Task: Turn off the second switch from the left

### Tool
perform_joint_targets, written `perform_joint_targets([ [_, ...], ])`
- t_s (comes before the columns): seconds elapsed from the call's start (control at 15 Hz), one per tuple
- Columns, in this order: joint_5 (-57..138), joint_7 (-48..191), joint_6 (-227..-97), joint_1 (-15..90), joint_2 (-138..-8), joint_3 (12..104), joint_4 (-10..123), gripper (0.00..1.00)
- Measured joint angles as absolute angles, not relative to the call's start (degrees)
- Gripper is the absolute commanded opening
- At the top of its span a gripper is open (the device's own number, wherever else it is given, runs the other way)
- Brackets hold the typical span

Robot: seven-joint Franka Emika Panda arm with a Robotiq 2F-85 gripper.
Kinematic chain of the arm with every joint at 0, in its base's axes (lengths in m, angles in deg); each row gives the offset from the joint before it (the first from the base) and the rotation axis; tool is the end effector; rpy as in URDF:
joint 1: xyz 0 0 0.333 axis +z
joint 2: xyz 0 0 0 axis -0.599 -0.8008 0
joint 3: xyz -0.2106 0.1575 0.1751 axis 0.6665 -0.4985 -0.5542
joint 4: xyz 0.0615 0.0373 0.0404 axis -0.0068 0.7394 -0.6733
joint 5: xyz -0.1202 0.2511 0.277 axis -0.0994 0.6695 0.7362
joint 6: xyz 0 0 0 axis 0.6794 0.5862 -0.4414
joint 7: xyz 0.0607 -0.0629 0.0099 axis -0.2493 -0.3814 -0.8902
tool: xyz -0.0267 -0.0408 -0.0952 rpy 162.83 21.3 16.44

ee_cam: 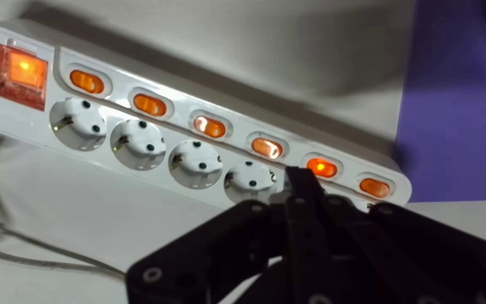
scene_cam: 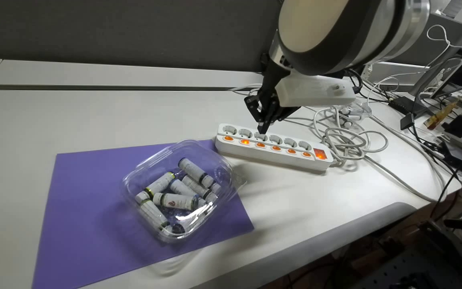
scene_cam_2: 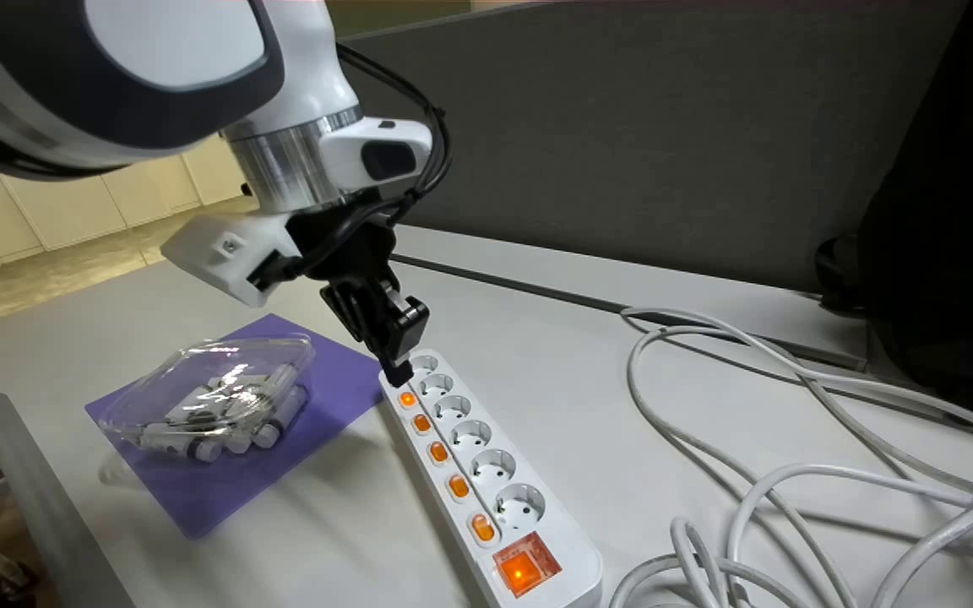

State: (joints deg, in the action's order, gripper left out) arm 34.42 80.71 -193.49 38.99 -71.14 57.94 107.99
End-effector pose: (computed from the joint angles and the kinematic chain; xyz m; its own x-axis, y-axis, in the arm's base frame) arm 0.4753 -0.0068 0.1932 0.9857 -0.1082 0.1288 -0.1148 -0.9924 0.0451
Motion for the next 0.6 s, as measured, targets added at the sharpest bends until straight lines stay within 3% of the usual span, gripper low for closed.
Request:
perform_joint_targets([
  [0.6, 41.1, 80.4, -193.9, 40.3, -74.1, 57.5, 107.1, 0.00],
])
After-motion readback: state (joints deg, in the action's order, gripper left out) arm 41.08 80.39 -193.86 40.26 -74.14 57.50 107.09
